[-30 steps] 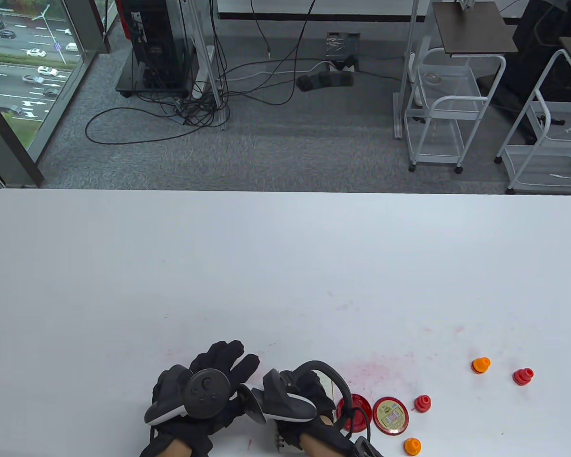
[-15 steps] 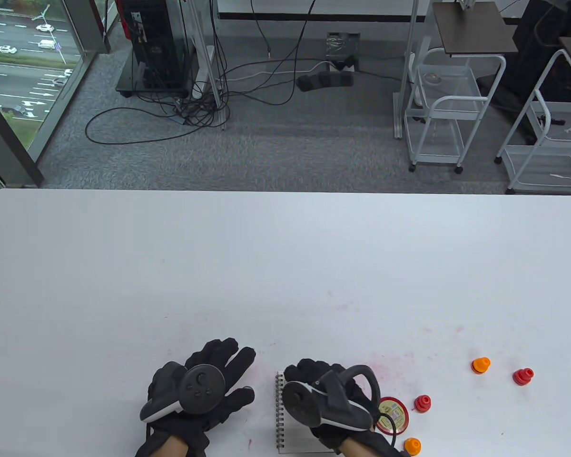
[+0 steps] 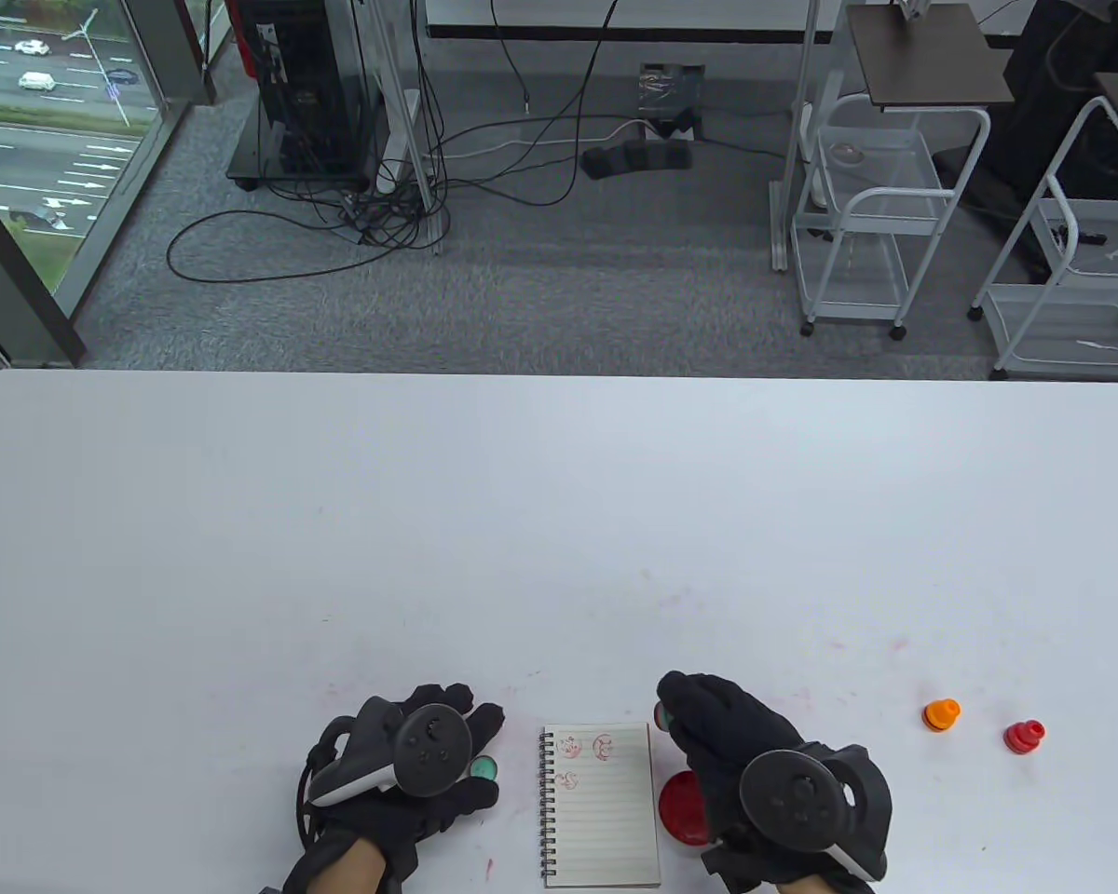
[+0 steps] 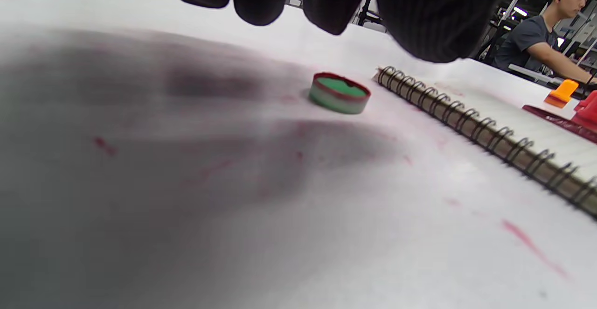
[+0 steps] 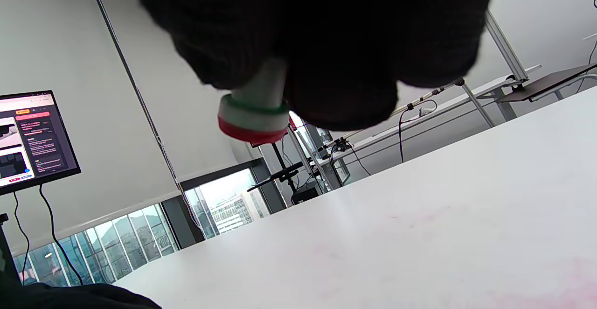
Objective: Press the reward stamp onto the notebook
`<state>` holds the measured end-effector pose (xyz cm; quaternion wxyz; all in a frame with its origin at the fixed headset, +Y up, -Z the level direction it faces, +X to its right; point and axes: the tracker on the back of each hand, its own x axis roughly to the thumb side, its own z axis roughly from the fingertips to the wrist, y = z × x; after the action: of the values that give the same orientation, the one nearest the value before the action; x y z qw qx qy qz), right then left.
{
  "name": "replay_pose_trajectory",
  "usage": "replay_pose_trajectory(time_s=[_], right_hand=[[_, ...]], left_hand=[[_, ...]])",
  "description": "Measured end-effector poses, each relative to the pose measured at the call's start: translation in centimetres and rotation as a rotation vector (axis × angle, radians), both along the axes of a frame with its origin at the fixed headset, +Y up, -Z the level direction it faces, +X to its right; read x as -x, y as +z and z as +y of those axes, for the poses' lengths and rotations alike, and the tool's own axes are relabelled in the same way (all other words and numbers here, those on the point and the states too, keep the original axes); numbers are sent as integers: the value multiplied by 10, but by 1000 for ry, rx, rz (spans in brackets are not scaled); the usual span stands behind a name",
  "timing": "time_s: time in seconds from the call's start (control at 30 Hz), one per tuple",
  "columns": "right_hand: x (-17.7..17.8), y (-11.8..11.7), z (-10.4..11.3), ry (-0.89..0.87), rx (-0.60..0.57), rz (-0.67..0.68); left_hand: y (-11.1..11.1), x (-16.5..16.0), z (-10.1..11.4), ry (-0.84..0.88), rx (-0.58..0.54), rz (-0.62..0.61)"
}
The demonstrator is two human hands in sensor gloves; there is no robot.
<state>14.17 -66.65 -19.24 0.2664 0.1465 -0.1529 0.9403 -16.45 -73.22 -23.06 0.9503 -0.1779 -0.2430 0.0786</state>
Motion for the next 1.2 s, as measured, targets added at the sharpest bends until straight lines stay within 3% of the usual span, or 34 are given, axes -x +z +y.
replay_pose_trajectory(time_s=[0.27, 0.57, 0.73, 0.83, 1.0, 1.2], right_hand=[[4, 0, -4, 28, 12, 25], [8, 1, -5, 37, 13, 54], [10, 2, -4, 44, 5, 62], [11, 3, -2, 20, -1, 69], [14, 5, 0, -90, 22, 116], [23, 9, 2, -143, 13, 178]], left_hand=[[-1, -9, -15, -119, -4, -12], [1, -16, -15, -88, -74, 69], [4, -15, -14, -62, -111, 14], [4, -11, -5, 20, -121, 31], [7, -3, 18, 298, -121, 79], [19, -6, 37, 556, -283, 28]])
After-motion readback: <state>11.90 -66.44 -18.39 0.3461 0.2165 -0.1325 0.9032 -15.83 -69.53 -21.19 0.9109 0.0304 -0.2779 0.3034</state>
